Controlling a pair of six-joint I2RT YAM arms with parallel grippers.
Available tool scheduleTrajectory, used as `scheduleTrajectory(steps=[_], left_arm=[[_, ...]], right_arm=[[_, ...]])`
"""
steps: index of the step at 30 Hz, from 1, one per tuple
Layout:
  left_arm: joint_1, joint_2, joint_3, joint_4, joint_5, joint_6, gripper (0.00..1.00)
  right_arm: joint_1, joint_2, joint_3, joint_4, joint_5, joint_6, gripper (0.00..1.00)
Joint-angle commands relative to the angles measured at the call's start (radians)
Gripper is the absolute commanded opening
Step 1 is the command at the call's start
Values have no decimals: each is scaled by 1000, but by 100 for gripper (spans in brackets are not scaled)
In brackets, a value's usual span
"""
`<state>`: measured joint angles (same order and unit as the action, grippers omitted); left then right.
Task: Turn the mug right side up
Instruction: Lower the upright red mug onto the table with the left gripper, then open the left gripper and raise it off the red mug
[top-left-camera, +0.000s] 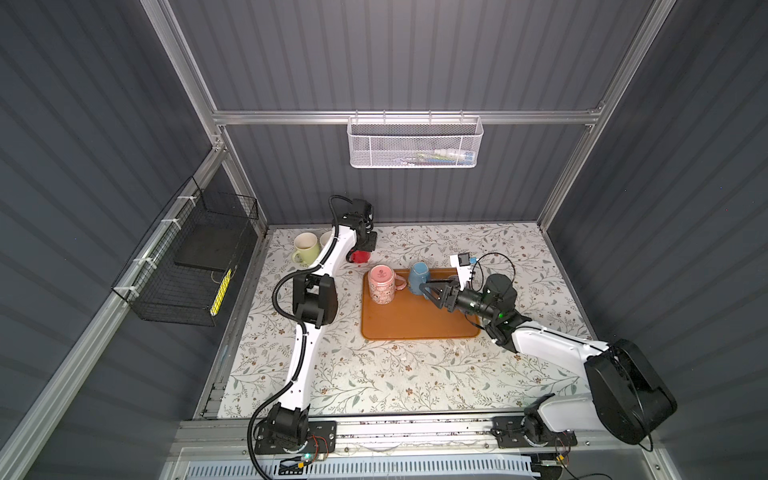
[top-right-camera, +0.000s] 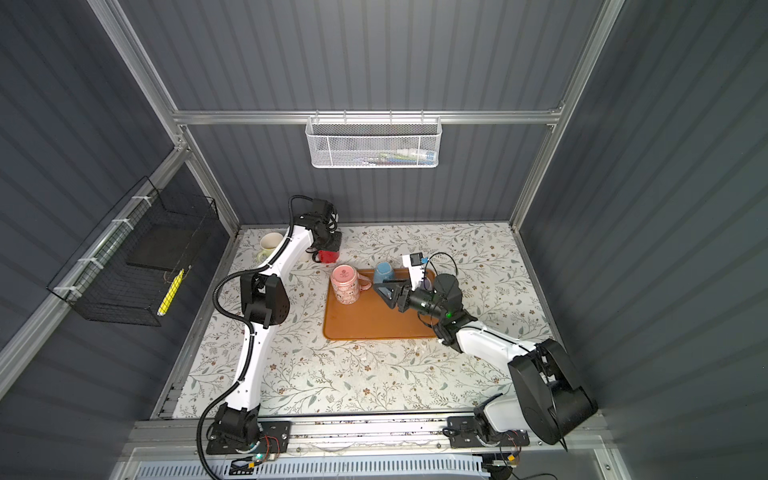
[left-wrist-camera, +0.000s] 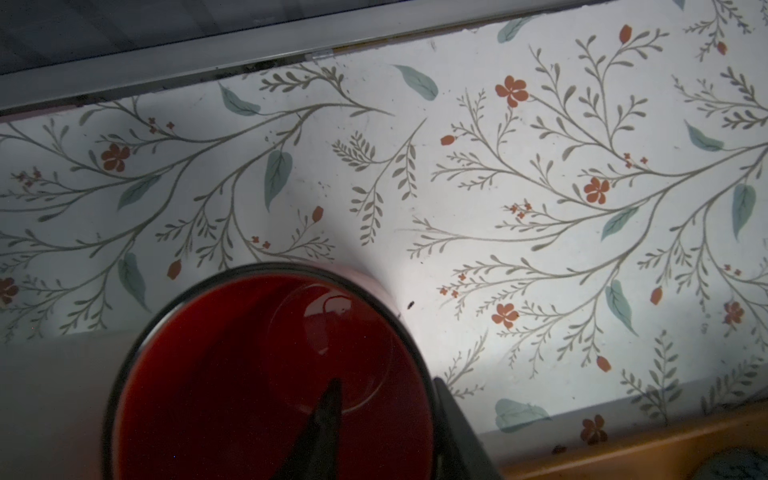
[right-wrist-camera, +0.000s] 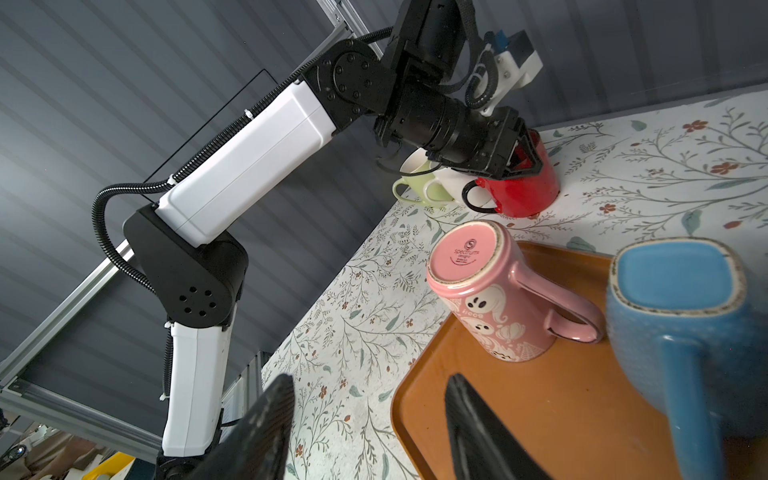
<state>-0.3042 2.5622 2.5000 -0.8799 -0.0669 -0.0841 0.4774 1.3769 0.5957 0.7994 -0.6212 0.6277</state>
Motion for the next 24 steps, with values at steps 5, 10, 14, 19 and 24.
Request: scheduleTrajectory(steps=[5, 10, 14, 19, 24], left_arm=[[10, -3, 4, 40, -4, -45, 46], [10, -47, -38, 79, -6, -40, 48], [9, -82, -51, 89, 12, -37, 51], [8, -190, -161, 168, 71, -30, 56], [7, -295, -221, 212, 94, -7, 57]], right_arm=[[-5, -7, -8, 19, -3, -6, 60], [-6, -9, -9, 17, -2, -7, 60], [-6, -8, -10, 17, -3, -6, 60], [-6, -18, -3, -10, 0, -20, 60], [-6, -40, 27, -143, 31, -76, 60]])
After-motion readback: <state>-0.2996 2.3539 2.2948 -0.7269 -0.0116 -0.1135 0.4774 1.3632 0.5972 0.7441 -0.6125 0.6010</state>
